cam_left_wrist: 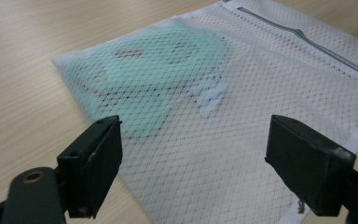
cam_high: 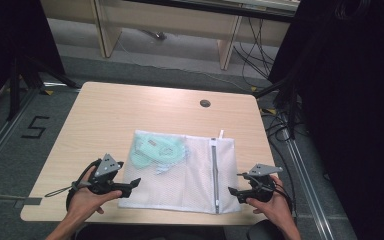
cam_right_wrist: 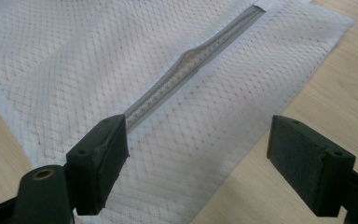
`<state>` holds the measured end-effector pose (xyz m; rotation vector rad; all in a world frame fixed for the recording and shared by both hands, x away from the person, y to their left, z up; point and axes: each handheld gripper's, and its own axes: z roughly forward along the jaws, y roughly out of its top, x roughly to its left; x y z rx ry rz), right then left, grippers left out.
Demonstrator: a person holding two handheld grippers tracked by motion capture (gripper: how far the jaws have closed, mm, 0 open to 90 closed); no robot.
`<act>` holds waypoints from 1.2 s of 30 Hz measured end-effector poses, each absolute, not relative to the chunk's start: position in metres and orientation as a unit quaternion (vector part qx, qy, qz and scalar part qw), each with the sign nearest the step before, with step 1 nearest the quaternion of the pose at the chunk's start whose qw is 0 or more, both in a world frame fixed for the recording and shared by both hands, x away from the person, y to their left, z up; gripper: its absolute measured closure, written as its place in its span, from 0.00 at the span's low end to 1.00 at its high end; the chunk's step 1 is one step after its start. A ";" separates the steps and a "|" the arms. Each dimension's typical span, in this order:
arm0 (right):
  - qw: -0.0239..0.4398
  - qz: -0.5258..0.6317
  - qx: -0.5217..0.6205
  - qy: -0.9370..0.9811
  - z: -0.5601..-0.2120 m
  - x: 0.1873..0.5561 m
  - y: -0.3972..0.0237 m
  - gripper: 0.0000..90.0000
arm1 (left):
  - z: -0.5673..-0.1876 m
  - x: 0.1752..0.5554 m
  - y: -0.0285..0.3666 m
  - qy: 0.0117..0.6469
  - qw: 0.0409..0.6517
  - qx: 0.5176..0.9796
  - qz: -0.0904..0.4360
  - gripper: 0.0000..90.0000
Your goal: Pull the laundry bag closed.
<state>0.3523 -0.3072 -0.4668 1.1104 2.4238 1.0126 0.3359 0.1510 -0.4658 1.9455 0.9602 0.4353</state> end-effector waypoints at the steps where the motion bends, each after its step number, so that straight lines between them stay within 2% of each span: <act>1: 0.141 0.344 0.385 0.845 -0.465 0.352 -0.308 0.23 | -0.466 0.336 0.151 0.387 0.448 0.787 0.174 0.20; 10: 0.149 0.342 0.365 0.853 -0.465 0.353 -0.309 0.23 | -0.466 0.336 0.149 0.376 0.447 0.792 0.178 0.20; 11: 0.131 0.339 0.379 0.851 -0.463 0.351 -0.307 0.23 | -0.466 0.336 0.149 0.376 0.448 0.792 0.175 0.20; 13: 0.148 0.346 0.359 0.854 -0.465 0.353 -0.307 0.24 | -0.466 0.335 0.148 0.372 0.448 0.794 0.177 0.20; 20: 0.133 0.340 0.358 0.859 -0.463 0.351 -0.305 0.26 | -0.467 0.335 0.143 0.359 0.447 0.802 0.169 0.20; 23: 0.150 0.355 0.343 0.857 -0.468 0.352 -0.303 0.27 | -0.467 0.334 0.143 0.356 0.442 0.806 0.166 0.20; 24: 0.130 0.346 0.354 0.859 -0.465 0.350 -0.302 0.28 | -0.468 0.334 0.141 0.359 0.453 0.800 0.161 0.20; 25: 0.142 0.356 0.343 0.858 -0.468 0.351 -0.301 0.28 | -0.469 0.334 0.139 0.361 0.456 0.799 0.154 0.20; 26: 0.124 0.352 0.358 0.856 -0.467 0.348 -0.298 0.28 | -0.469 0.334 0.139 0.358 0.451 0.803 0.154 0.20; 28: 0.116 0.341 0.356 0.862 -0.465 0.347 -0.298 0.29 | -0.468 0.334 0.135 0.353 0.458 0.803 0.147 0.20; 31: 0.123 0.352 0.338 0.864 -0.467 0.349 -0.297 0.30 | -0.469 0.332 0.126 0.341 0.461 0.808 0.137 0.18; 36: 0.105 0.351 0.319 0.874 -0.468 0.347 -0.291 0.33 | -0.471 0.331 0.103 0.294 0.453 0.832 0.128 0.18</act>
